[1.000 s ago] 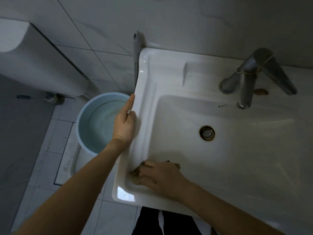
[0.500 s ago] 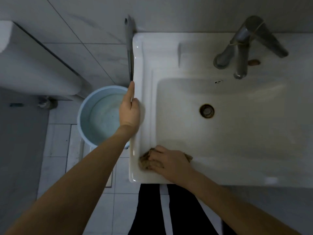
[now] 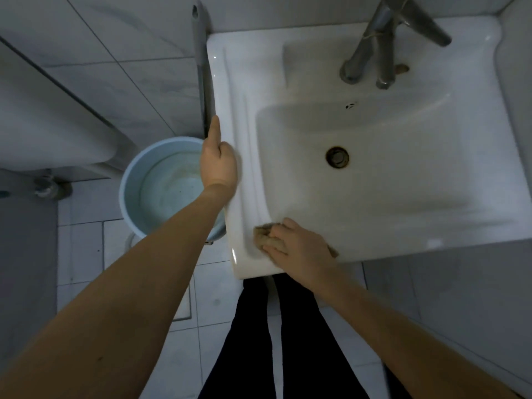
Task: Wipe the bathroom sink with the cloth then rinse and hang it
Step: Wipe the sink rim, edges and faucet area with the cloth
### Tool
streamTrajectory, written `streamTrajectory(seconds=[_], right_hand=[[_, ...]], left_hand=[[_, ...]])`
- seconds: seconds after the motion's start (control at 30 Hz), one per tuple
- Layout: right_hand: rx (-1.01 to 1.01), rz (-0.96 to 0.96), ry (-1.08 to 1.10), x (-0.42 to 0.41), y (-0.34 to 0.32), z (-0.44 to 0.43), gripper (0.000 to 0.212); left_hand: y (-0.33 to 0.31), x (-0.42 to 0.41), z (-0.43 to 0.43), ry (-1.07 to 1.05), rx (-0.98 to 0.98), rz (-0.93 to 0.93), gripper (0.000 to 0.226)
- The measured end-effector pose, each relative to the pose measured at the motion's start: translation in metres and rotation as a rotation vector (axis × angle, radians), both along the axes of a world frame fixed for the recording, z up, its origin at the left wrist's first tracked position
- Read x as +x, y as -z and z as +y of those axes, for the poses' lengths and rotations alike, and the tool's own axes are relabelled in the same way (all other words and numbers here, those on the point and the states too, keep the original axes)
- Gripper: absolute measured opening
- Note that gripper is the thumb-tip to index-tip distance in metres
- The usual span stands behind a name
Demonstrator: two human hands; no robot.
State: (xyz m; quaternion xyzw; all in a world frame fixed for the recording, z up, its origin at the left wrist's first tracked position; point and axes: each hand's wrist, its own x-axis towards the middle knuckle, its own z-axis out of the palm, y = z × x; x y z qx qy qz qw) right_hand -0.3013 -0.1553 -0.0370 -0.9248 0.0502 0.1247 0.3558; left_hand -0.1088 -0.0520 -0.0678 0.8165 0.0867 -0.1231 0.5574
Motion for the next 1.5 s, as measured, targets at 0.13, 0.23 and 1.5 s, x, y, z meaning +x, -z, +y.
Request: streamTrajectory(seconds=[0.13, 0.23, 1.5], right_hand=[[-0.271, 0.101, 0.222, -0.018, -0.005, -0.070, 0.026], [-0.311, 0.096, 0.394, -0.025, -0.007, -0.082, 0.026], [0.295, -0.139, 1.094, -0.213, -0.085, -0.034, 0.019]], left_hand=[[0.008, 0.002, 0.002, -0.002, 0.043, -0.054, 0.059], [0.011, 0.003, 0.001, 0.008, 0.066, -0.079, 0.060], [-0.078, -0.307, 0.174, 0.262, 0.116, 0.407, 0.019]])
